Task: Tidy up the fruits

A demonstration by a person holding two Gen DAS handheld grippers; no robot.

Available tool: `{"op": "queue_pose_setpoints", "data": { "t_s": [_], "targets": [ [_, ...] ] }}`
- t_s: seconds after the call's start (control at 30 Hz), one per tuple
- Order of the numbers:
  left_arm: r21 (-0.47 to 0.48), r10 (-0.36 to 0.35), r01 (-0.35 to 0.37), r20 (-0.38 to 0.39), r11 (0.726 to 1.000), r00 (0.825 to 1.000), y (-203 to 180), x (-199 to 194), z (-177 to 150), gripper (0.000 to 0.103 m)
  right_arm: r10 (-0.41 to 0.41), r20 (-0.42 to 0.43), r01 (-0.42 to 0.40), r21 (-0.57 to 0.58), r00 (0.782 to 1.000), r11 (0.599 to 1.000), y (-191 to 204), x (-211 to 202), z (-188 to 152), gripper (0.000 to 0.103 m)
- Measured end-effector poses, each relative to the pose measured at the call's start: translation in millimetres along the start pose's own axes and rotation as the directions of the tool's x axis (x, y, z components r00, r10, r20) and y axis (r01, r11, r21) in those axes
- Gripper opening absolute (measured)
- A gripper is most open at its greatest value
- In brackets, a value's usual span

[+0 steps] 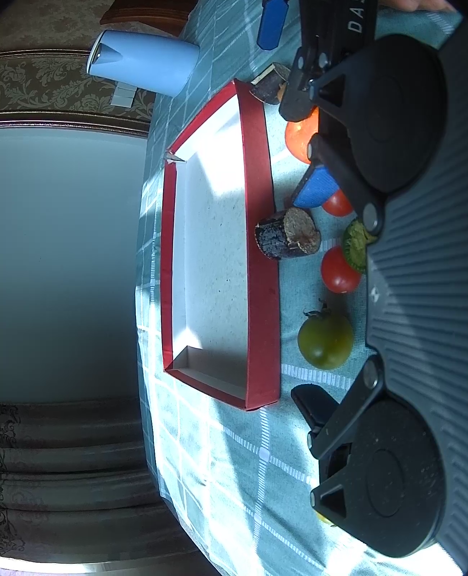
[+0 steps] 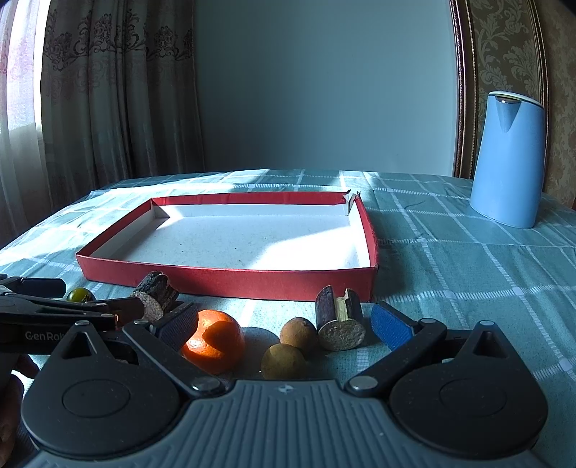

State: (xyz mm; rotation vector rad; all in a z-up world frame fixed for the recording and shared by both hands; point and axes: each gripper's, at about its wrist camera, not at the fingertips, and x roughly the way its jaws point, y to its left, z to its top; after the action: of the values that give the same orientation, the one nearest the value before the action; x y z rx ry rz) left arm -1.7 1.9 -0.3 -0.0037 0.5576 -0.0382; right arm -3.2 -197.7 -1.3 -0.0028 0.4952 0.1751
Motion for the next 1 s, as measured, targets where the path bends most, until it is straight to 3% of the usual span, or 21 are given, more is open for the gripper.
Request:
{"op": "queue_pose_setpoints", "data": {
  "t_s": [0.6,1.0],
  "targets": [
    [0.016,0.014,-0.014,0.012,1.0,1.0,-3.0,-2.2,-1.0,0.103,-0.025,-0.012,0.025,-0.001,1.0,1.0,-2.1,2.4,0.7,0.103],
    [-0.025,0.09,-0.089,0.026,0.996,0.996,6.5,-6.7,-1.4,0.103,-0.017,-0.016,0.017,-0.008,1.0,1.0,-2.8,0.1,0.8,0.103]
  ]
}}
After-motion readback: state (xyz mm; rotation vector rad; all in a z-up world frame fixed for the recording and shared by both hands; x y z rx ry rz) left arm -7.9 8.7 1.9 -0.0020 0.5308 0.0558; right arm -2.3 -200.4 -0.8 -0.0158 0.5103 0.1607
